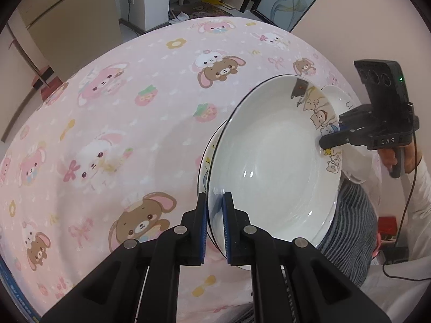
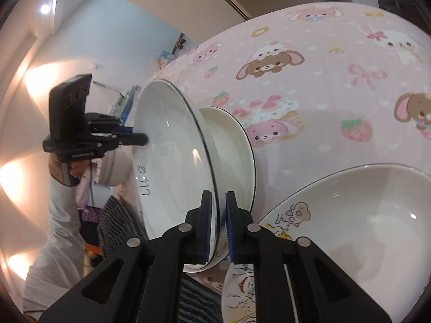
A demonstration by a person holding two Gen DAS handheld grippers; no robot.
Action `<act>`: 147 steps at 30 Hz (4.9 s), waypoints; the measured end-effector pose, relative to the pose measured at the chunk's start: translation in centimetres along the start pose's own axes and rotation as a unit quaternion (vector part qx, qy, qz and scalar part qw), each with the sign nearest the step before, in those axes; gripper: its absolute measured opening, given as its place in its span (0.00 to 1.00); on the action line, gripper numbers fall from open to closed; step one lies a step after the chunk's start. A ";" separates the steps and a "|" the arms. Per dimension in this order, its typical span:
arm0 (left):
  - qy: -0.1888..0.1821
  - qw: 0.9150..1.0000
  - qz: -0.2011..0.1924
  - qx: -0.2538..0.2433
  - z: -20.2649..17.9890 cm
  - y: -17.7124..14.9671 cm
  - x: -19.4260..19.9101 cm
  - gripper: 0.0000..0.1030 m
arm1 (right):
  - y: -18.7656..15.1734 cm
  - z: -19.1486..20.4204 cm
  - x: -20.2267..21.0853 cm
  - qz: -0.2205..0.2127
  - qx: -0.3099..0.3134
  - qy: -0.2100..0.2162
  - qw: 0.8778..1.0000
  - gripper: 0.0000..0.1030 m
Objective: Organize plates and bowls
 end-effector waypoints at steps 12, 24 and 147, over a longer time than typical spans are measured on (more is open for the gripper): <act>0.023 1.000 0.013 -0.015 0.0 -0.7 -2.2 0.15 | -0.9 1.2 -1.0 0.050 0.110 -0.147 0.982 0.16; 0.044 0.999 -0.001 -0.022 -0.2 -1.1 -2.3 0.16 | -1.3 2.5 -1.3 0.060 0.157 -0.196 0.966 0.32; -0.079 0.993 -0.071 -0.052 -19.9 10.1 -4.8 0.10 | -18.2 -6.5 17.1 -0.421 -0.129 -0.134 0.888 0.16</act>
Point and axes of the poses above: each gripper's, at about its wrist camera, not at the fingertips, and x roughly against the way its jaws point, z to its left, y to its top, the point moved 9 cm from there along -x, roughly the way its jaws point, and after that the axes turned 15 degrees about y, right-handed, at the moved point
